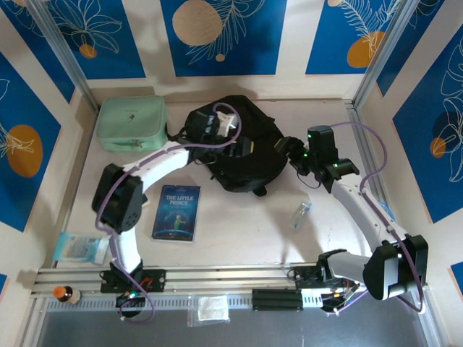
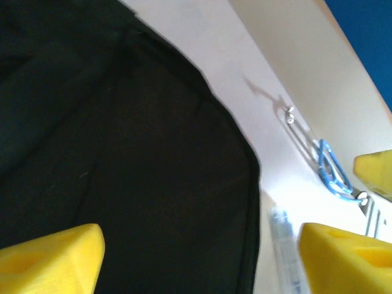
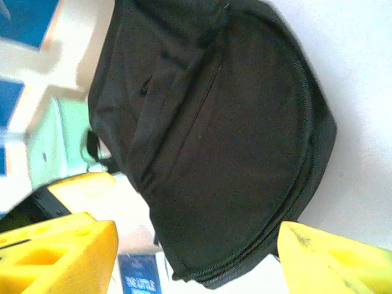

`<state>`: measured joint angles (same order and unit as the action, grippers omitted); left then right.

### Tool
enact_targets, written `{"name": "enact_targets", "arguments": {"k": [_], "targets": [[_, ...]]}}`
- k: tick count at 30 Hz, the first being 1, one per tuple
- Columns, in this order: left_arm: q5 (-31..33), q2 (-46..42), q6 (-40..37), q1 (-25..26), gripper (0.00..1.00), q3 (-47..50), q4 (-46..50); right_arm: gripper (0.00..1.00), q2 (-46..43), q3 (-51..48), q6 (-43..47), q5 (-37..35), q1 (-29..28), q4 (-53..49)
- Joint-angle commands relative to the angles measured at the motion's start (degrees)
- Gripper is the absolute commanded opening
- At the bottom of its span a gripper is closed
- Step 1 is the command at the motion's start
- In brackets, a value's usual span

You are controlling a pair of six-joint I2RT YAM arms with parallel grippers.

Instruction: Pack books, pencil case, and school supplies into a backpack

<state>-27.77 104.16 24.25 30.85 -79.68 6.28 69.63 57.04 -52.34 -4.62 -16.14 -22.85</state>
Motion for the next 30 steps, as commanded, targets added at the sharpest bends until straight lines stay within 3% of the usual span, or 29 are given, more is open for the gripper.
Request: {"name": "enact_targets", "arguments": {"k": [1, 8, 15, 21, 26, 30], "targets": [[3.6, -7.7, 1.9, -4.8, 0.9, 6.2, 0.9, 0.71, 4.7, 5.1, 8.7, -2.5, -6.3, -3.8], [11.2, -18.1, 2.7, -15.5, 0.97, 17.8, 2.5, 0.74, 22.1, 17.6, 13.9, -7.6, -23.2, -8.9], [14.7, -24.5, 4.4, -25.4, 1.0, 23.6, 3.7, 0.87, 39.8, 33.6, 19.8, -13.2, -35.7, -16.7], [15.4, -27.8, 4.2, -29.9, 1.0, 26.5, 4.5, 0.89, 49.8, 42.2, 22.3, -12.2, -39.7, -20.9], [16.3, -29.8, 5.5, -31.4, 1.0, 28.6, 5.1, 0.83, 55.3, 47.7, 24.3, -15.7, -41.8, -26.6], [15.4, -30.2, 6.4, -31.7, 1.0, 29.3, 5.3, 0.82, 57.9, 48.9, 27.5, -14.0, -43.0, -27.5]]}}
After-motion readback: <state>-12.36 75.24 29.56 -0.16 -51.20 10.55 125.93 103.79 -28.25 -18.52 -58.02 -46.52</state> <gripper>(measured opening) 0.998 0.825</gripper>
